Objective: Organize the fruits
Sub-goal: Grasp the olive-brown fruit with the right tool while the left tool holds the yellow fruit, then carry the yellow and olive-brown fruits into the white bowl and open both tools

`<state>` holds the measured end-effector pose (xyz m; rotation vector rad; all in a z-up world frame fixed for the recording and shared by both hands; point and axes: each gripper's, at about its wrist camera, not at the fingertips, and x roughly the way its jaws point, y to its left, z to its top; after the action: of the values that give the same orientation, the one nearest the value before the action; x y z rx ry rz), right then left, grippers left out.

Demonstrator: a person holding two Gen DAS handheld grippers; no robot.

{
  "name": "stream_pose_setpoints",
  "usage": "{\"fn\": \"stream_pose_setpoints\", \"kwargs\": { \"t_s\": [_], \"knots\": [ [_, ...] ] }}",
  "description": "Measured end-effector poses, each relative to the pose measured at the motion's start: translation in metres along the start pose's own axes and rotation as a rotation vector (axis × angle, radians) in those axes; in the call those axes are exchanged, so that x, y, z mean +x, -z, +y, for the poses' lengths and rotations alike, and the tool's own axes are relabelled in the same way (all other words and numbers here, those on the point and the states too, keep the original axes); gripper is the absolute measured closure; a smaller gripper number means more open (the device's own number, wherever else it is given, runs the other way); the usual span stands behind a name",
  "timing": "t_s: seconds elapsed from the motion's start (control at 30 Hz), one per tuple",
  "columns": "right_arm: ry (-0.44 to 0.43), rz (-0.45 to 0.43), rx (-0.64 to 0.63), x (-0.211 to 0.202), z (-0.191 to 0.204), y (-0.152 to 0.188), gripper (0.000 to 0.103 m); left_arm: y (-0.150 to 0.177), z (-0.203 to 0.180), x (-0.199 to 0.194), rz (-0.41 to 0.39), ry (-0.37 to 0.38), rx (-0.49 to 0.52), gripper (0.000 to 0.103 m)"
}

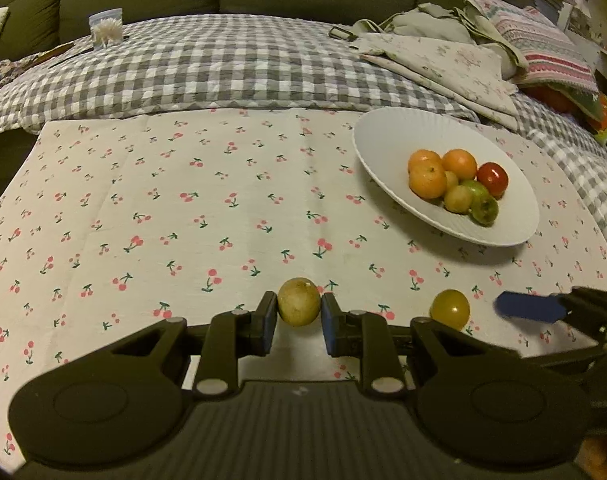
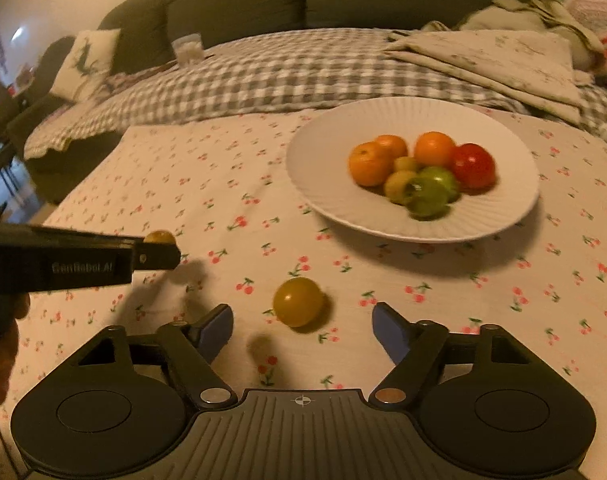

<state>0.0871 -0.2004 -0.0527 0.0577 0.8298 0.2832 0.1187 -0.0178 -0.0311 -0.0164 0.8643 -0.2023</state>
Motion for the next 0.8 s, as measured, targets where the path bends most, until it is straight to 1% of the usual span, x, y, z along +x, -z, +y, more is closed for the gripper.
{"fn": "stream_pose_setpoints", "kwargs": {
  "t_s": [0.03,0.1,0.13,0.17,0.2,0.27,0.37,0.47,0.7,0.8],
  "knots": [
    [0.002,0.001,-0.006,0.002,0.001,0.0,0.034,0.0,0.001,0.0,0.001,-0.001,-0.003,0.081],
    [0.009,-0.006,-0.012,0.005,0.003,0.0,0.038,0.0,0.001,0.001,0.003,-0.001,-0.008,0.081],
    [0.011,-0.01,-0.015,0.005,0.003,0.001,0.044,0.0,0.001,0.0,0.003,-0.001,-0.009,0.081],
    [0.009,-0.013,-0.017,0.006,0.003,0.001,0.051,0.0,0.001,0.001,0.004,0.0,-0.011,0.081],
    [0.006,-0.013,-0.017,0.008,0.004,0.001,0.056,0.0,0.001,0.0,0.003,0.002,-0.013,0.081],
    [0.01,-0.01,-0.032,0.011,0.006,0.001,0.077,0.0,0.001,0.0,0.002,0.002,-0.014,0.081],
    [0.012,-0.007,-0.022,0.007,0.008,-0.001,0.077,0.0,0.001,0.0,0.002,0.003,-0.014,0.081],
    [-0.012,-0.026,-0.017,-0.003,0.009,-0.005,0.077,-0.001,0.001,-0.001,-0.002,0.005,-0.015,0.081],
    [0.008,-0.027,-0.012,-0.011,0.006,-0.008,0.077,-0.001,0.0,-0.004,-0.008,0.012,-0.011,0.081],
    [0.019,-0.05,-0.007,-0.02,0.003,-0.01,0.076,-0.002,0.001,-0.005,-0.012,0.014,-0.019,0.081]
  ]
}}
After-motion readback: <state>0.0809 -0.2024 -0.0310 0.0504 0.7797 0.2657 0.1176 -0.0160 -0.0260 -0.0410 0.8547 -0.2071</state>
